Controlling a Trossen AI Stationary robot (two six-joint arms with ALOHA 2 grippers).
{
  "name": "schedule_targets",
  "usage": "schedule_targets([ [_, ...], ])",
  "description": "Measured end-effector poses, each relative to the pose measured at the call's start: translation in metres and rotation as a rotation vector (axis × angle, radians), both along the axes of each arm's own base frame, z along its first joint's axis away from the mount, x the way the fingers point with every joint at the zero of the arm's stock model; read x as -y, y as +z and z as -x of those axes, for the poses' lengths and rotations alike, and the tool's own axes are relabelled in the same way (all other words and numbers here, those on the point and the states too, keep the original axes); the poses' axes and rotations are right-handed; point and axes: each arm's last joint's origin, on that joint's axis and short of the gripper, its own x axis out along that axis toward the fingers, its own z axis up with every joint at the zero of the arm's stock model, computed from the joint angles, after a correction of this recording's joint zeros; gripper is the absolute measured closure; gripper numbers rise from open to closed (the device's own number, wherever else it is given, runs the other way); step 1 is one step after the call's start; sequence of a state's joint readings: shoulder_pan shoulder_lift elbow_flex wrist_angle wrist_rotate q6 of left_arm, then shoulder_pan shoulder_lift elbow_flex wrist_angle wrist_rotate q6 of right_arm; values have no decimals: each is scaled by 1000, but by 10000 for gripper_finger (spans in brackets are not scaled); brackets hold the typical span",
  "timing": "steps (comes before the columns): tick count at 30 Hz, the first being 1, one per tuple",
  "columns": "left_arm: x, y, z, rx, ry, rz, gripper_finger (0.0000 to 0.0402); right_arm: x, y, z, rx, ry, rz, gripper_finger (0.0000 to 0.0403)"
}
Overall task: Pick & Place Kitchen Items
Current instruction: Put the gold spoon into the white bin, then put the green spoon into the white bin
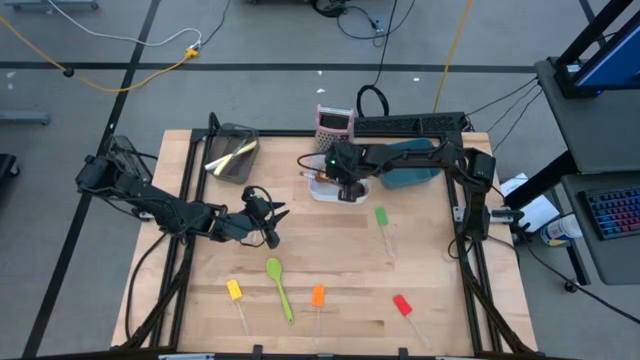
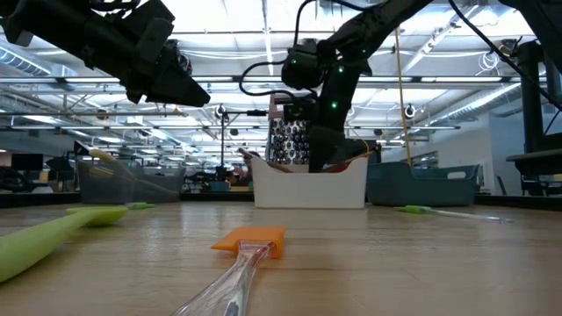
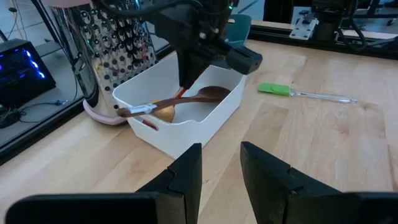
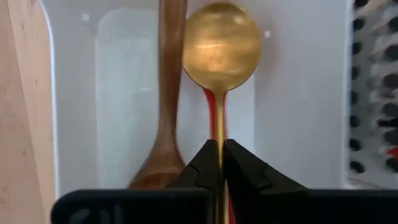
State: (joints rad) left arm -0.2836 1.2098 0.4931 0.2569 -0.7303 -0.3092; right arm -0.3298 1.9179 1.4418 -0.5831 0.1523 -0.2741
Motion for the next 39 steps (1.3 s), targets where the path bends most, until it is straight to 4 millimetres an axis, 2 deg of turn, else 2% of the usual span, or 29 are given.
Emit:
schedule_targets([
  [6, 0, 0, 0, 0, 0, 0, 286, 0, -6, 1, 15, 0, 7, 385],
  [11, 0, 0, 0, 0, 0, 1, 286, 0, -13, 2, 46, 2, 19, 360],
  [22, 0, 0, 0, 0, 0, 1, 286, 0, -14, 0, 63, 2, 23, 304],
  [27, 0, 0, 0, 0, 1, 1, 286, -6, -14, -2, 56, 10, 35, 261],
  [31, 0, 0, 0, 5, 4, 10, 286, -14, -11, -3, 31, -16, 141, 232],
  [39, 0, 0, 0, 20, 10, 40, 286, -35, 7, -3, 53, -7, 177, 202],
])
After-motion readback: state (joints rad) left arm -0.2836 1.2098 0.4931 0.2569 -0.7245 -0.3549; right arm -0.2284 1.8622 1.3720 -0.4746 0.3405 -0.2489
